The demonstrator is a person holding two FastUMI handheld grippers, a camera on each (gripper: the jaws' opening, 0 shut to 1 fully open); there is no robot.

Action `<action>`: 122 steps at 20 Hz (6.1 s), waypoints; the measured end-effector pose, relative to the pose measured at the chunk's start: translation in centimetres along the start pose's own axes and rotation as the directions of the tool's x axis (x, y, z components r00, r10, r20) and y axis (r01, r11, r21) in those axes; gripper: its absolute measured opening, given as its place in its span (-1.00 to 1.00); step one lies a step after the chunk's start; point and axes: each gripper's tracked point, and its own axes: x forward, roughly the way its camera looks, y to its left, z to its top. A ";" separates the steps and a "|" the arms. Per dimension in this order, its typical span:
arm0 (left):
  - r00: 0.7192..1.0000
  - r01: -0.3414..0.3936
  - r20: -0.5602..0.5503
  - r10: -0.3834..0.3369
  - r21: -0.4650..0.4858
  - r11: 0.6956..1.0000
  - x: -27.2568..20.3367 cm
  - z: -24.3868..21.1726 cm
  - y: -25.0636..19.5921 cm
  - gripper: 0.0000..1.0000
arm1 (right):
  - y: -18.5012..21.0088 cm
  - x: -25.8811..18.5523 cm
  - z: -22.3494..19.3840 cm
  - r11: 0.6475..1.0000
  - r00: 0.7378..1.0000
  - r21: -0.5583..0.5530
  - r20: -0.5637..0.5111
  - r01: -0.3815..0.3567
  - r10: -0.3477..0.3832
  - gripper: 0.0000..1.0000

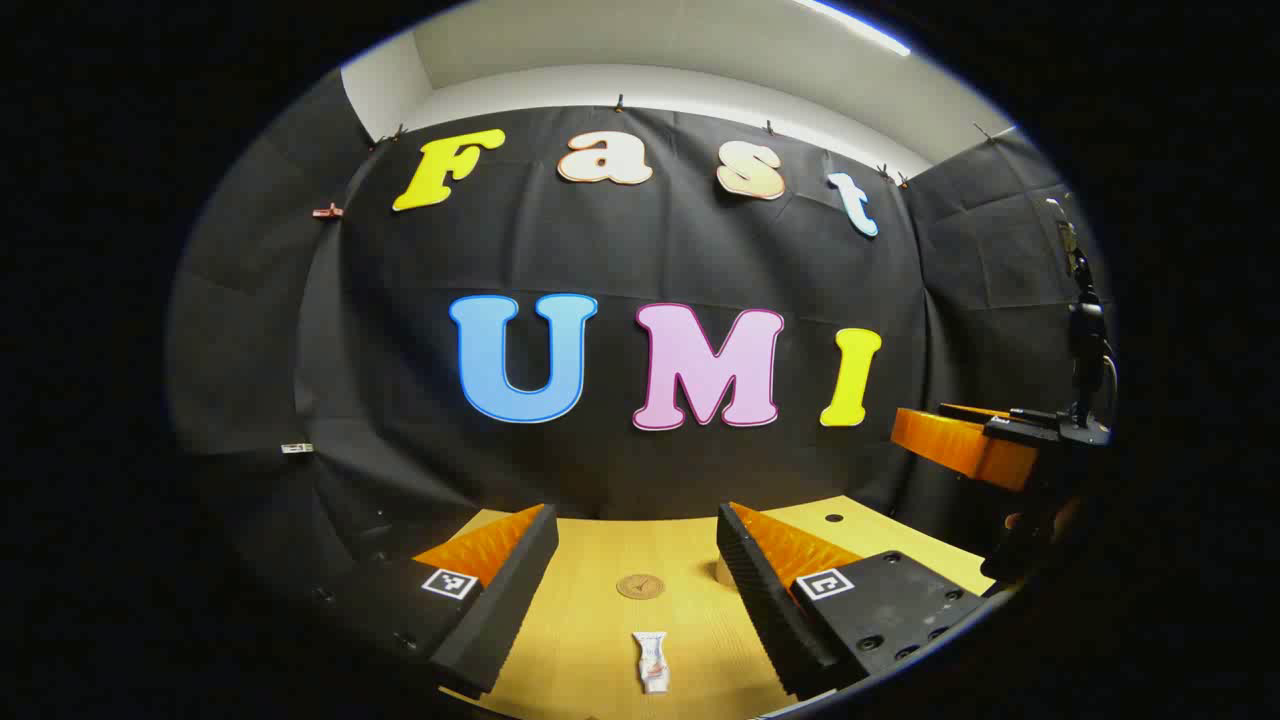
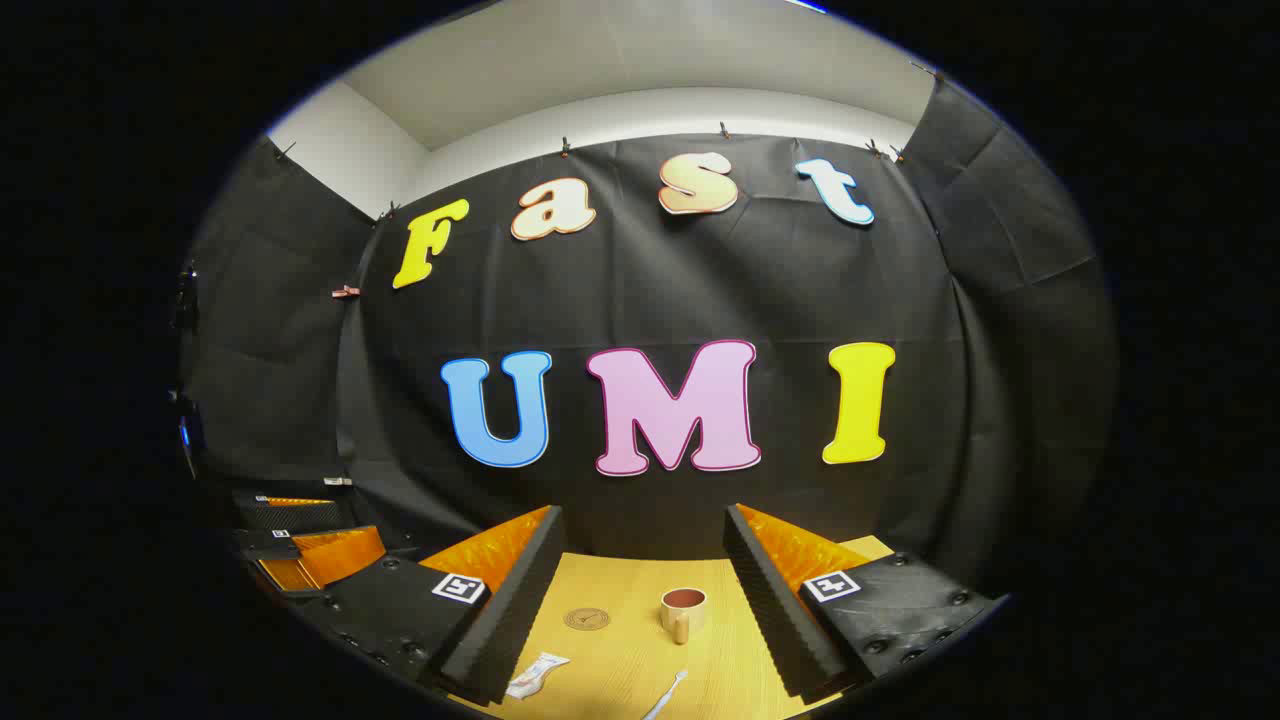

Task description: Put the toothbrush and toothpaste on the desktop into the cup, then pick up the cup and place it on the coaster on the desktop.

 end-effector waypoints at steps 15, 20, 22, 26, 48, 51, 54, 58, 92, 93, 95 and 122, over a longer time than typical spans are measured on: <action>0.999 -0.033 -0.028 0.034 0.028 0.999 4.9 -1.4 -1.9 0.99 | -4.0 4.3 -3.4 0.999 0.998 0.009 -0.053 -0.033 0.034 0.96; 0.998 -0.048 -0.040 0.049 0.019 0.999 5.2 -1.9 -2.3 0.99 | -4.3 4.5 -3.9 0.998 0.996 -0.011 -0.060 -0.063 0.062 0.96; 0.997 -0.054 -0.049 0.055 0.011 0.998 5.4 -2.2 -2.4 0.99 | -4.4 4.7 -3.9 0.997 0.995 -0.004 -0.063 -0.074 0.073 0.96; 0.993 -0.066 -0.094 0.066 0.006 0.998 6.1 -3.8 -2.0 0.99 | -5.0 5.0 -5.1 0.996 0.992 -0.031 -0.096 -0.087 0.084 0.96; 0.826 -0.065 -0.552 0.109 0.098 0.993 10.0 -22.9 -1.8 1.00 | -9.5 7.5 -14.6 0.984 0.942 -0.012 -0.291 -0.180 0.169 0.96; 0.780 -0.043 -0.617 0.102 0.110 0.993 10.1 -26.2 -1.6 1.00 | -9.7 8.0 -16.4 0.982 0.926 0.014 -0.331 -0.186 0.180 0.97; 0.737 -0.020 -0.670 0.089 0.110 0.994 10.4 -29.0 -1.5 1.00 | -9.6 7.9 -18.3 0.978 0.905 0.016 -0.376 -0.206 0.197 0.98; 0.662 -0.011 -0.743 0.094 0.115 0.993 10.6 -33.0 -1.0 1.00 | -10.0 7.7 -21.2 0.979 0.875 0.041 -0.441 -0.202 0.199 0.89; 0.527 0.023 -0.849 -0.035 -0.027 0.999 10.5 -38.8 -0.3 -0.41 | -0.9 -1.2 -31.7 0.969 0.590 0.237 -0.774 -0.066 0.230 0.97; 0.531 0.020 -0.847 -0.039 -0.034 0.999 10.4 -38.8 -0.3 -0.46 | -0.8 -1.3 -31.9 0.971 0.584 0.230 -0.782 -0.059 0.220 0.98; 0.537 0.018 -0.842 -0.054 -0.053 0.998 10.2 -38.6 -0.1 -0.40 | -0.8 -1.5 -32.3 0.978 0.570 0.205 -0.798 -0.046 0.194 0.97; 0.653 0.035 -0.751 -0.097 -0.098 0.995 2.0 -32.7 5.7 -0.53 | -1.8 -1.7 -43.7 0.997 0.320 -0.044 -0.946 0.061 -0.062 0.96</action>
